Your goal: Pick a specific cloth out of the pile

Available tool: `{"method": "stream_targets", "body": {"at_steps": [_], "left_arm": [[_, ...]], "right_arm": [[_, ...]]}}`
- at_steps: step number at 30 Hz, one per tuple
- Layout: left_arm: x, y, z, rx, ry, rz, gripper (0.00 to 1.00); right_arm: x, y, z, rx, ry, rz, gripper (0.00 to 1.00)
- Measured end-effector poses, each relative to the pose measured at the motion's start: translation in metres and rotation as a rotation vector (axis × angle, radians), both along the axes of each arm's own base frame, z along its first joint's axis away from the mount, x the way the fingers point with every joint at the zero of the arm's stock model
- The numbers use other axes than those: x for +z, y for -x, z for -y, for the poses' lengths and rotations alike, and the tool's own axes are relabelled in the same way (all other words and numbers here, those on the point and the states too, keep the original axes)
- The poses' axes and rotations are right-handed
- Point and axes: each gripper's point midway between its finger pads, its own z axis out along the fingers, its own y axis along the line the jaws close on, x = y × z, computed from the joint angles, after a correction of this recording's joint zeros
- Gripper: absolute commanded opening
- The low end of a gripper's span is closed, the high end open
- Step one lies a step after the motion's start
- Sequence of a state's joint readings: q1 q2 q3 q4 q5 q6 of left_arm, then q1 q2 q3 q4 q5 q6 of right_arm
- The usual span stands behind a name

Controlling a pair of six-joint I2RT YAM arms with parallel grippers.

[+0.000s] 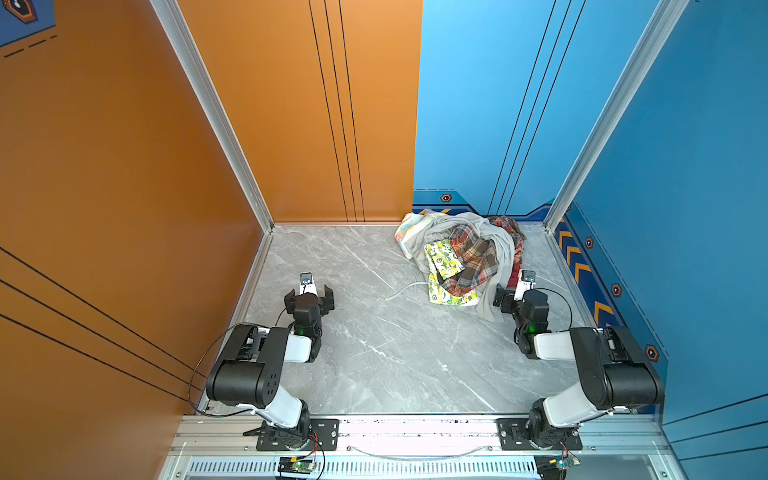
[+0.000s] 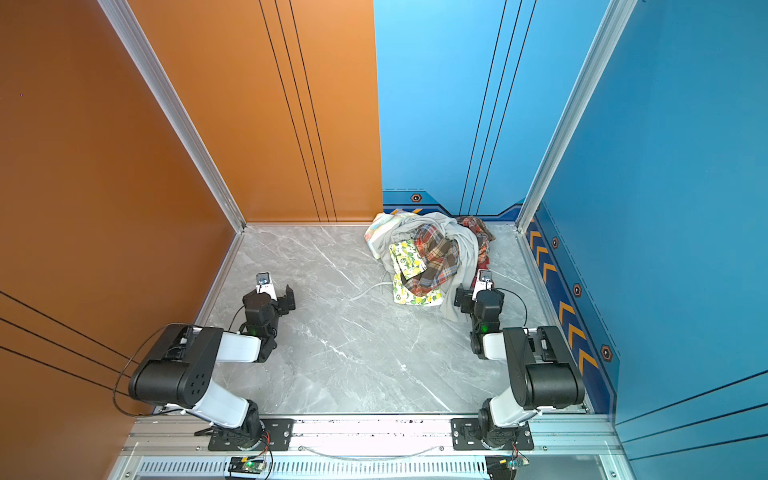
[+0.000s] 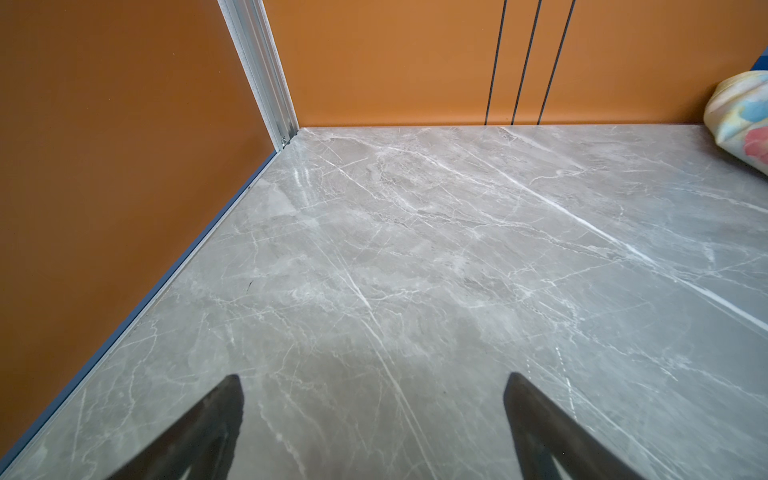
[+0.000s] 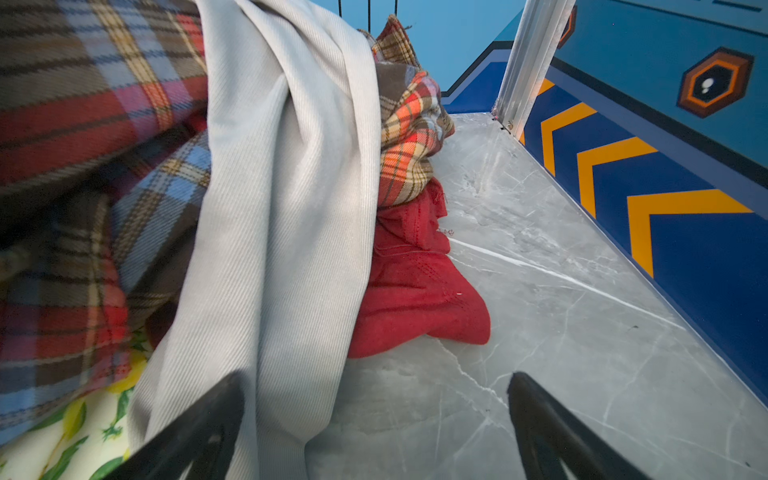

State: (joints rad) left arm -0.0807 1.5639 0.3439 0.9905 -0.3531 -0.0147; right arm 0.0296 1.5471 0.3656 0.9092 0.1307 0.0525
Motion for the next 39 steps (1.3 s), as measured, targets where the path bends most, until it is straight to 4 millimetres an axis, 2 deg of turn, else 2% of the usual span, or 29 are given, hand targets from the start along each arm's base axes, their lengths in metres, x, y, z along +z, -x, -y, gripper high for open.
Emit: {"method": "stream_targets", "body": {"at_steps": [23, 30, 39], "left_arm": [[0.000, -0.002, 0.000, 0.000, -0.001, -0.007, 0.98], [0.001, -0.003, 0.013, -0.039, -0.020, -0.009, 0.98], [0.001, -0.003, 0.015, -0.049, -0.035, -0.012, 0.98]], "right_arm": [[0.000, 0.000, 0.000, 0.000, 0.000, 0.000, 1.00], [0.001, 0.000, -0.001, 0.001, 0.002, 0.003, 1.00], [0.000, 0.007, -0.008, 0.002, 0.016, 0.023, 1.00]]}}
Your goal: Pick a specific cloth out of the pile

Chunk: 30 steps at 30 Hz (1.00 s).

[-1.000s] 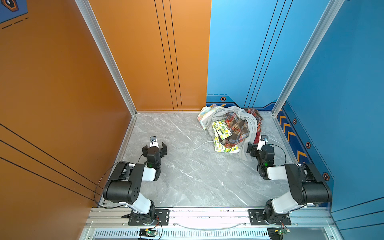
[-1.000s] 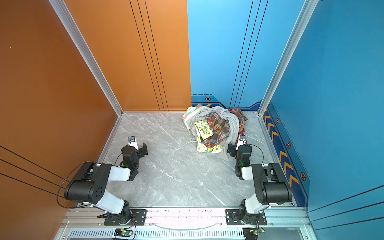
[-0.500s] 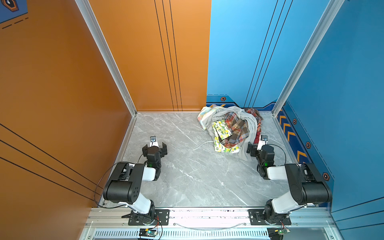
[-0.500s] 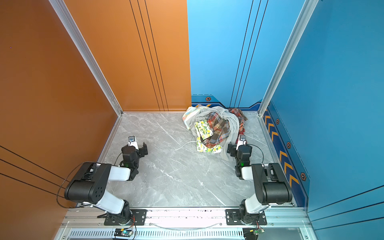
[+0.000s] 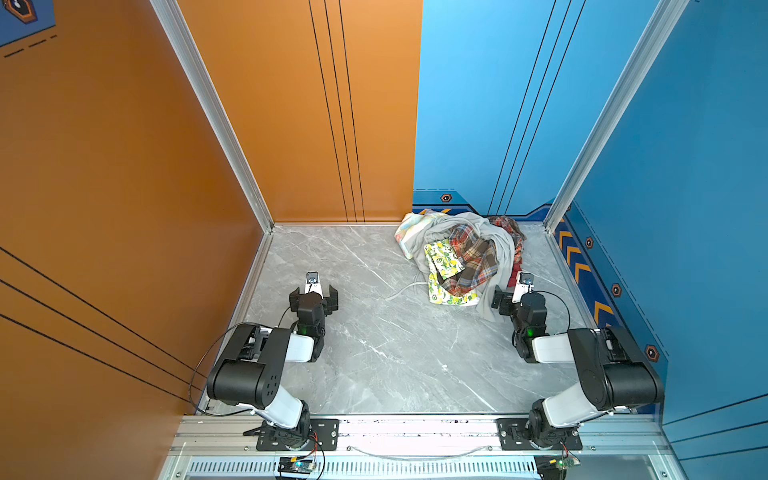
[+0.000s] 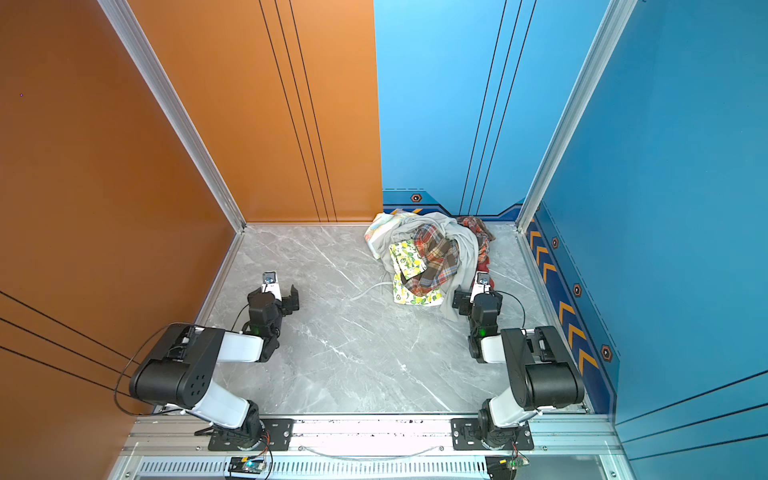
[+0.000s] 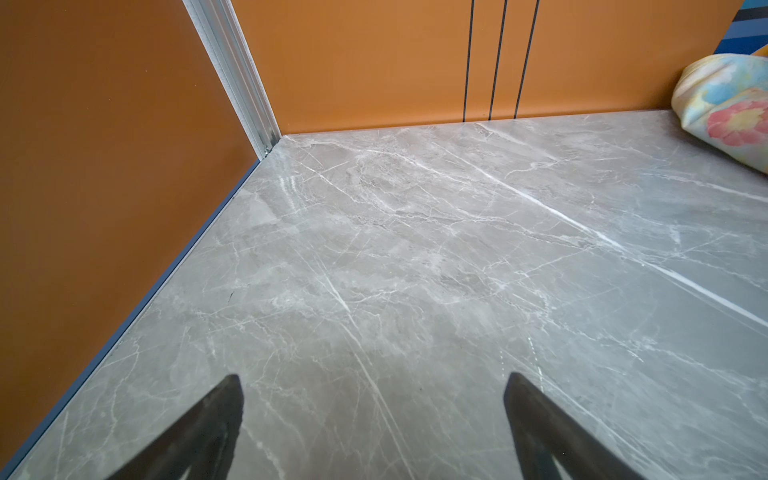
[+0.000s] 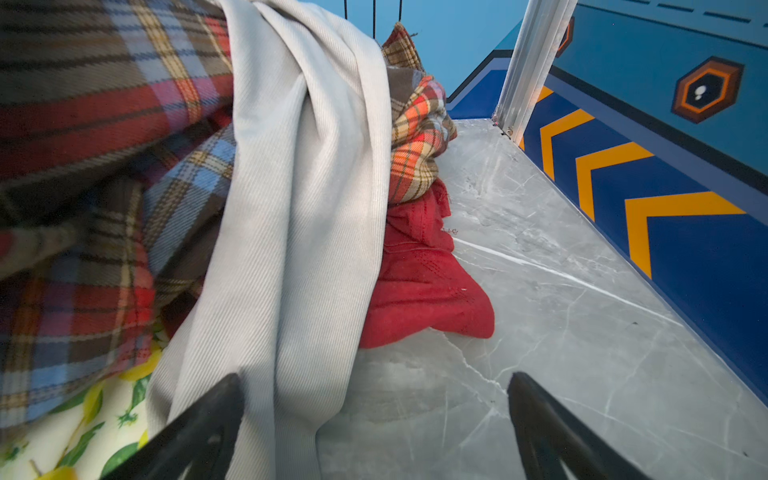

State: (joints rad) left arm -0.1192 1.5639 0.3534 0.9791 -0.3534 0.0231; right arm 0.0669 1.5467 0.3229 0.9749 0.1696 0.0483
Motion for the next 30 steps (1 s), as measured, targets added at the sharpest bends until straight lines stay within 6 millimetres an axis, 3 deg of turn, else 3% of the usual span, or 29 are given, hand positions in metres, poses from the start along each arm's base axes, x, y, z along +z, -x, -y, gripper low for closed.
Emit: {"method": "stream_targets", "body": {"at_steps": [11, 18, 22, 30], "left_arm": [[-0.001, 0.001, 0.000, 0.005, -0.009, -0.003, 0.98], [0.004, 0.002, 0.000, 0.005, -0.008, 0.008, 0.98], [0.009, 0.003, 0.001, 0.006, -0.021, 0.010, 0.98], [0.043, 0.000, 0.032, -0.057, -0.107, 0.023, 0.98]], "right_arm": [[0.007, 0.017, 0.000, -0.042, 0.039, 0.058, 1.00], [0.033, 0.021, -0.001, -0.091, 0.074, 0.127, 1.00], [0.047, 0.028, 0.009, -0.163, 0.078, 0.142, 1.00], [0.084, 0.045, 0.036, -0.352, 0.001, 0.149, 1.00]]}}
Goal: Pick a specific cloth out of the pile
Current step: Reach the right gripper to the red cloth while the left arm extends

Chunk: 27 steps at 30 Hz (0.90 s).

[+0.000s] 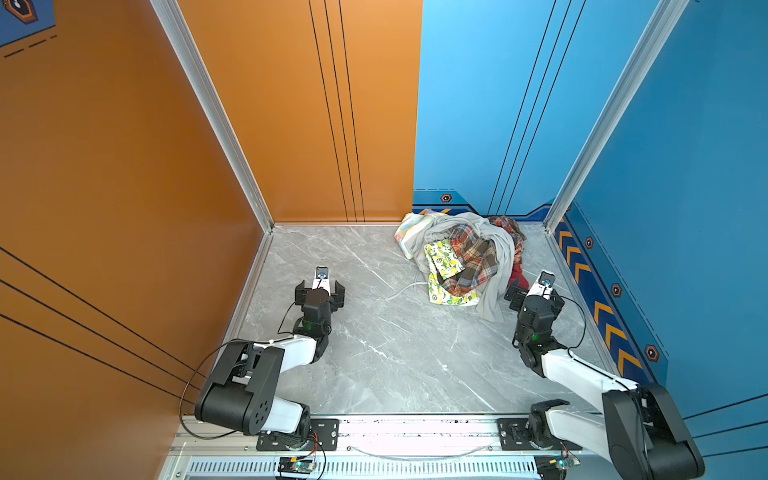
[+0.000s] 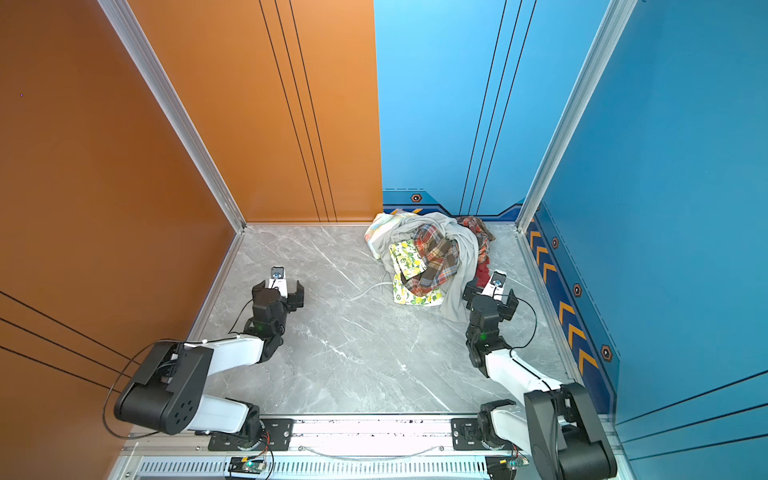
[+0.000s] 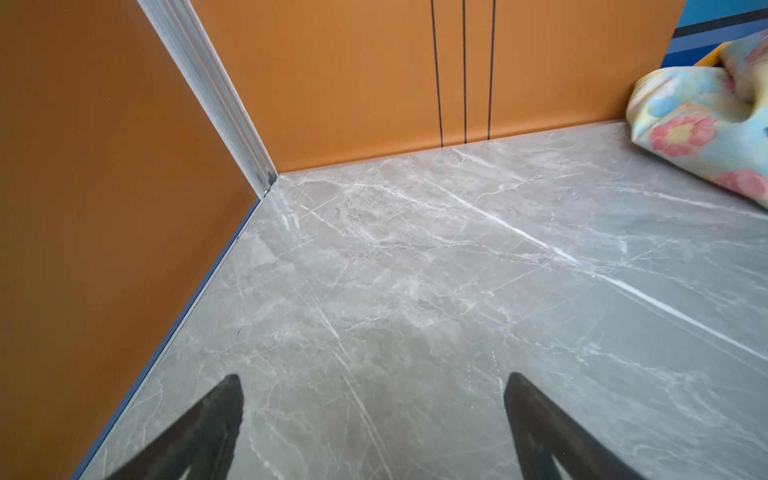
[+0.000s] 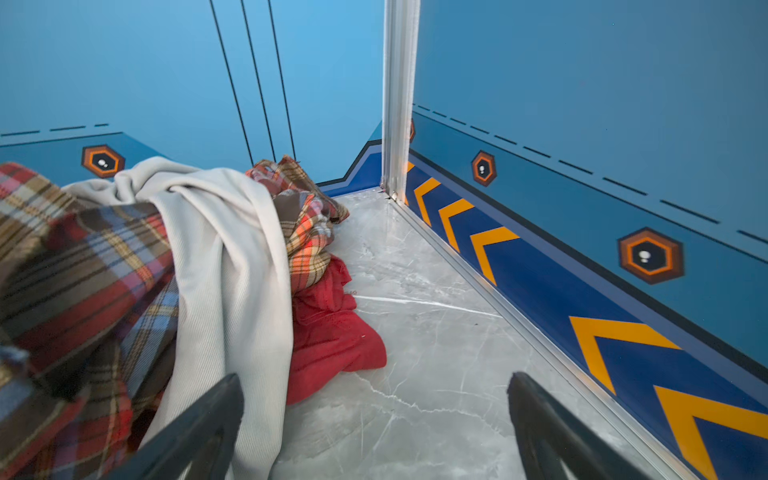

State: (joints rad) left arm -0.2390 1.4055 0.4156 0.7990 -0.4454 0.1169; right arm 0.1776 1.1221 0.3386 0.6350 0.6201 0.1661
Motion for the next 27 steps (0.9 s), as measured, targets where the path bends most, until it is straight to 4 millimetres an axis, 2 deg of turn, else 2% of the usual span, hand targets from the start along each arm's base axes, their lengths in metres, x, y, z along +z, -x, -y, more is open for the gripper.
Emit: {"method": "stream_targets", "body": {"at_steps": [7, 12, 21, 27], "left_arm": [[0.042, -0.005, 0.012, -0.009, 0.060, 0.030, 0.98], [0.059, -0.007, 0.032, -0.039, 0.132, -0.003, 0.98], [0.070, -0.007, 0.077, -0.187, 0.278, -0.146, 0.98], [0.064, -0.006, 0.101, -0.270, 0.368, -0.240, 0.98]], "right_arm": [[0.011, 0.011, 0.010, -0.071, -0.044, -0.048, 1.00], [0.034, 0.013, 0.012, -0.089, -0.067, -0.051, 1.00], [0.083, 0.004, 0.013, -0.066, -0.134, -0.048, 1.00], [0.108, -0.008, 0.004, 0.002, -0.167, -0.086, 1.00]]}}
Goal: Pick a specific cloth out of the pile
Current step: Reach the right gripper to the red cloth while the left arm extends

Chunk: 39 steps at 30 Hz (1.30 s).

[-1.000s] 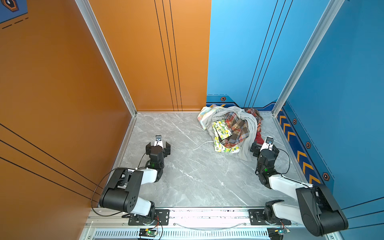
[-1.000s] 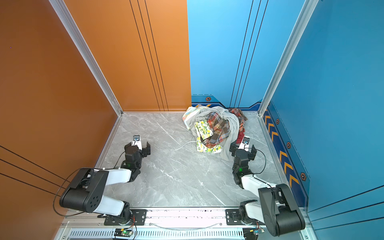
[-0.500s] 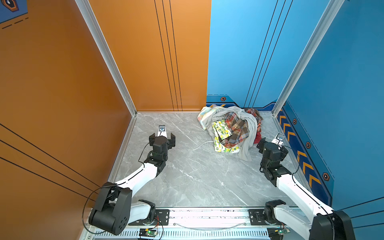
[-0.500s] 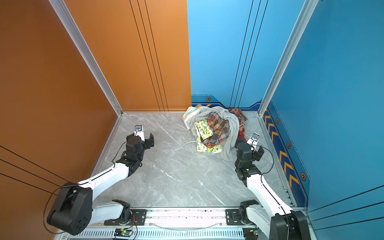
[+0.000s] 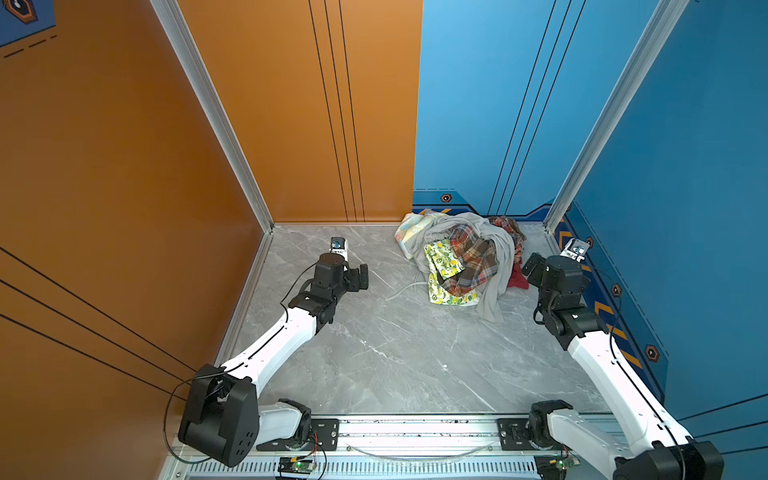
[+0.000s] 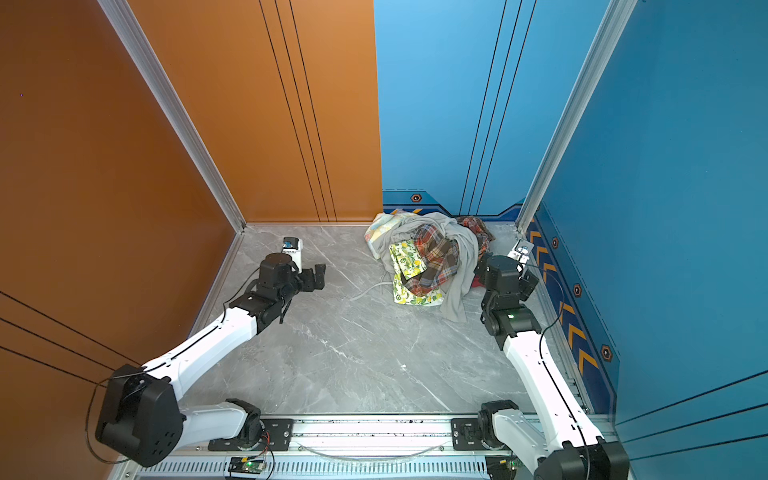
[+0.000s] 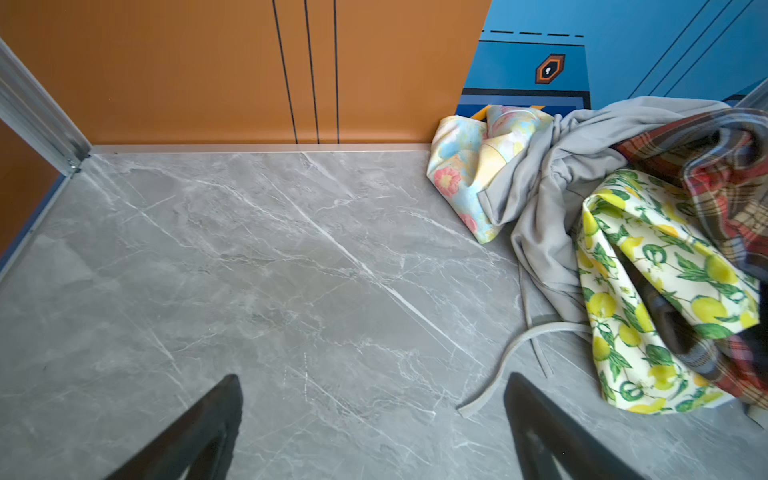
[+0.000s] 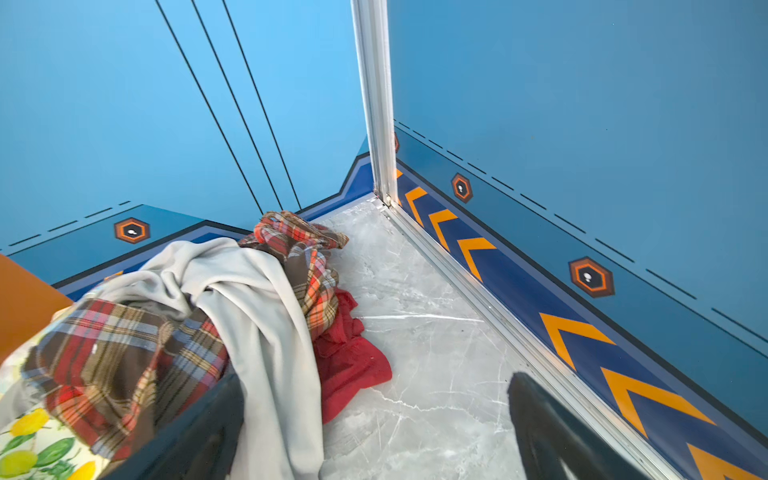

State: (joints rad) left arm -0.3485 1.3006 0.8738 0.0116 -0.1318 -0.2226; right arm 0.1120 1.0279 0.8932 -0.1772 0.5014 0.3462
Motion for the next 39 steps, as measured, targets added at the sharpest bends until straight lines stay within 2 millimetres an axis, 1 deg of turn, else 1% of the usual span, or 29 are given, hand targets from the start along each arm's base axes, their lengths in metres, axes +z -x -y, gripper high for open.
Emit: {"method": "stream_targets", "body": {"at_steps": [2, 5, 7, 10, 12, 15, 17, 20, 22, 25, 29, 33, 39], "left_arm": [[-0.003, 0.001, 0.006, -0.022, 0.023, -0.025, 0.99], [-0.008, 0.003, 0.015, -0.058, 0.056, -0.062, 1.00], [-0.009, 0.004, 0.020, -0.080, 0.071, -0.080, 1.00], [-0.011, 0.007, 0.029, -0.113, 0.092, -0.097, 0.99], [-0.011, 0.011, 0.038, -0.147, 0.104, -0.107, 0.99], [-0.009, 0.013, 0.048, -0.183, 0.120, -0.113, 0.98], [-0.008, 0.015, 0.053, -0.198, 0.124, -0.114, 0.97], [-0.009, 0.018, 0.061, -0.225, 0.126, -0.120, 0.97], [-0.010, 0.023, 0.072, -0.257, 0.127, -0.127, 0.96], [-0.012, 0.036, 0.096, -0.327, 0.123, -0.138, 0.96], [-0.013, 0.060, 0.132, -0.463, 0.086, -0.132, 0.95], [-0.012, 0.087, 0.162, -0.612, 0.035, -0.108, 0.94], [-0.001, 0.126, 0.193, -0.816, -0.040, -0.030, 0.94]], "right_arm": [[0.004, -0.005, -0.005, 0.027, -0.011, -0.018, 1.00], [0.006, -0.015, -0.013, 0.074, -0.037, -0.055, 0.99], [0.003, -0.021, -0.018, 0.100, -0.058, -0.083, 0.99], [-0.008, -0.033, -0.023, 0.135, -0.100, -0.135, 0.97], [-0.017, -0.039, -0.025, 0.149, -0.143, -0.164, 0.95], [-0.037, -0.046, -0.021, 0.139, -0.223, -0.203, 0.91], [-0.050, -0.049, -0.015, 0.117, -0.279, -0.228, 0.90], [-0.070, -0.053, -0.004, 0.077, -0.372, -0.254, 0.84], [-0.081, -0.055, 0.005, 0.046, -0.437, -0.264, 0.81], [-0.096, -0.053, 0.016, 0.004, -0.524, -0.269, 0.81], [-0.122, -0.049, 0.024, -0.033, -0.630, -0.289, 0.77], [-0.145, -0.050, 0.024, -0.049, -0.713, -0.309, 0.78], [-0.169, -0.056, 0.021, -0.053, -0.799, -0.320, 0.77]]}}
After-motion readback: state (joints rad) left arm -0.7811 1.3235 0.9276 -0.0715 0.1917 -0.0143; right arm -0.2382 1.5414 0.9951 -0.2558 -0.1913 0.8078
